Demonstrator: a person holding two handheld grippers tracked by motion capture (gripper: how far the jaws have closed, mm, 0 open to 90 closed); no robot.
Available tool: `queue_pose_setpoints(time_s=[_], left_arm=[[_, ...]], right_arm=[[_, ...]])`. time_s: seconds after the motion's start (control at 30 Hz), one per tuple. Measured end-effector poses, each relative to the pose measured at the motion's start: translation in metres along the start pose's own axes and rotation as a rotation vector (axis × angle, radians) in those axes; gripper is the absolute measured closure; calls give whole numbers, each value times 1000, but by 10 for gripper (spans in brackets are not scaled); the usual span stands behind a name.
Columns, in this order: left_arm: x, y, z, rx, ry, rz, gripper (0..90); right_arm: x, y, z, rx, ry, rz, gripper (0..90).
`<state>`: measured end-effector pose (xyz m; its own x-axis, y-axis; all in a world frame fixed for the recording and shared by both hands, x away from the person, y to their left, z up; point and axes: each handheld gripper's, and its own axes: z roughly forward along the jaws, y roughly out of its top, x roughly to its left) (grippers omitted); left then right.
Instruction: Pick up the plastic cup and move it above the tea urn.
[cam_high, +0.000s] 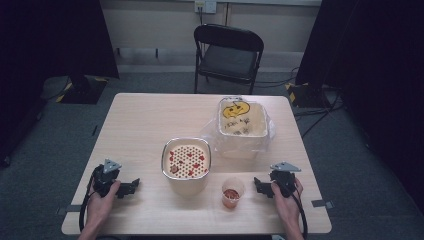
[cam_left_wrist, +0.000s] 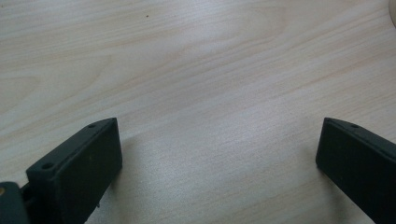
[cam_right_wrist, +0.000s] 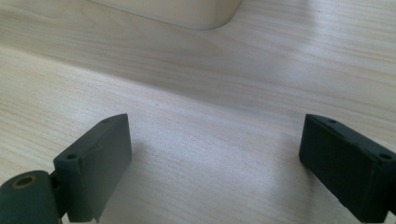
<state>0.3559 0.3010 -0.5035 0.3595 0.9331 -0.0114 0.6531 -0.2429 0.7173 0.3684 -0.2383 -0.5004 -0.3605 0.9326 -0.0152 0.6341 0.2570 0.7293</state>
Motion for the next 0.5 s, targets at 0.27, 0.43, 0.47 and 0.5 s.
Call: queue_pose_setpoints(time_s=[0.27, 0.43, 0.47, 0.5], left_arm=[[0, 0, 0, -1, 1, 1, 0], [0, 0, 0, -1, 1, 1, 0], [0, 0, 0, -1, 1, 1, 0], [0, 0, 0, 0, 0, 0, 0]], right_arm=[[1, -1, -1, 2, -7, 10, 87], [0, -1, -2, -8, -8, 16, 130], [1, -1, -3, -10, -11, 23, 143], [0, -1, -3, -14, -3, 25, 147]])
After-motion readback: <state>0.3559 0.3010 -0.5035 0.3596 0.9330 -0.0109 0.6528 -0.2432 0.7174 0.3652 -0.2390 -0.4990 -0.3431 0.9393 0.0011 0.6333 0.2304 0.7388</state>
